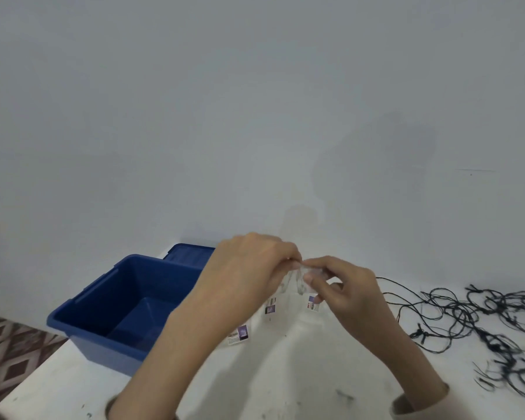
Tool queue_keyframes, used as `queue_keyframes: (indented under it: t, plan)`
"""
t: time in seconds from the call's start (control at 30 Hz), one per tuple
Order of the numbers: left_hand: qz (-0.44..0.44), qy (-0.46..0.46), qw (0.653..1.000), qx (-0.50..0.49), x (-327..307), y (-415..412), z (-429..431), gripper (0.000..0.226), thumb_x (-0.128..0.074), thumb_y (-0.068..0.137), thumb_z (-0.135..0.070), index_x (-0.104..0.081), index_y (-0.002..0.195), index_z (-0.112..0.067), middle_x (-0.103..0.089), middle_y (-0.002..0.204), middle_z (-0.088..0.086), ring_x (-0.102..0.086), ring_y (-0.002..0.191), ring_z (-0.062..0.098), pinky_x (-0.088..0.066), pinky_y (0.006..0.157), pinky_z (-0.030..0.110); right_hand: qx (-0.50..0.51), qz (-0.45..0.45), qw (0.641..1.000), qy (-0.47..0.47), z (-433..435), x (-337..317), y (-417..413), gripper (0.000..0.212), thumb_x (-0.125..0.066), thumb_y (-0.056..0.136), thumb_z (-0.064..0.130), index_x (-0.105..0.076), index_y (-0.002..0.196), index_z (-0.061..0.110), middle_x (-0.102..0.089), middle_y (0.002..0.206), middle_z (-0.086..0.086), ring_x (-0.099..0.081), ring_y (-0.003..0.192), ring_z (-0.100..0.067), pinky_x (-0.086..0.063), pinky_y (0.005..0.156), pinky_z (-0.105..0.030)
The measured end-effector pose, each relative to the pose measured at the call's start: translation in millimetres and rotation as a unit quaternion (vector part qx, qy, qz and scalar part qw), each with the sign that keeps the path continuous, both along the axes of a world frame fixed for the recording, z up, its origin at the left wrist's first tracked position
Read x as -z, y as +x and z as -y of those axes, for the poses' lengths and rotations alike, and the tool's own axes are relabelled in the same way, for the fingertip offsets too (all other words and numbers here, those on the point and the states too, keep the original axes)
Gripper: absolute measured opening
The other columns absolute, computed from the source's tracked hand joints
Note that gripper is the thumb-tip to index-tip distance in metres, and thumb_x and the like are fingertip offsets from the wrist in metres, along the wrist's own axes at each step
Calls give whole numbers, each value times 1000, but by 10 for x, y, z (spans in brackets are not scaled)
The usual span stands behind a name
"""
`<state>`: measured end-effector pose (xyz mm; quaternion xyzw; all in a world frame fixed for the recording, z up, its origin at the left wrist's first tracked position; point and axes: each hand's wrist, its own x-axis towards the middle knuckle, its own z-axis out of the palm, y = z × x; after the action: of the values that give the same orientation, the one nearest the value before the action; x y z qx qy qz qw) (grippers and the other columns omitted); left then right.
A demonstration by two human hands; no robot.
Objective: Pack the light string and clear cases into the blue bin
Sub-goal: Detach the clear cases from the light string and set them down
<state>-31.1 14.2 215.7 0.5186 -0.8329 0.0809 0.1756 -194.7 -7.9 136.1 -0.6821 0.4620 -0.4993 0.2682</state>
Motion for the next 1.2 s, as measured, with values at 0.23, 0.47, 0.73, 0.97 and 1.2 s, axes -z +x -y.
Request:
queue_keyframes:
  t: [0.23,0.47,0.73,0.97,1.2]
  plan:
    - [-313,217,920,97,207,161,474,9,-67,84,-25,-75,86,-26,-67,65,-14,-51,53,-3,-39,57,9,-145,86,978,125,-88,-105,-131,15,-64,84,5,-72,90,16,-70,81,-12,-67,58,-25,-53,64,-26]
    - [-497,349,790,91,662,44,357,22,-51,90,2,-69,80,-6,-60,52,-7,-41,43,6,-34,44,17,-142,328,918,171,-106,-177,-67,16,-59,79,5,-67,91,-3,-71,77,-10,-64,57,-23,-53,53,-26]
    - [-522,351,775,61,823,-162,101,28,-49,95,-11,-62,121,-14,-71,72,-2,-52,47,8,-44,46,19,15,326,938,112,-29,-116,-10,10,-59,87,4,-68,90,9,-74,78,-1,-69,58,-21,-58,62,-29]
    - [-178,54,982,-26,613,-214,-62,27,-40,98,-26,-66,94,-19,-66,85,-4,-59,76,13,-49,72,31,85,130,987,47,-15,-34,-7,16,-63,87,9,-65,85,25,-67,74,-9,-68,52,-11,-43,47,-9]
    - [-45,-129,985,109,524,-78,201,10,-72,74,-15,-65,69,-19,-54,68,-7,-48,64,7,-42,43,21,-17,15,996,82,-7,-58,-82,18,-66,85,11,-68,83,29,-66,60,-2,-68,52,-16,-44,62,-11]
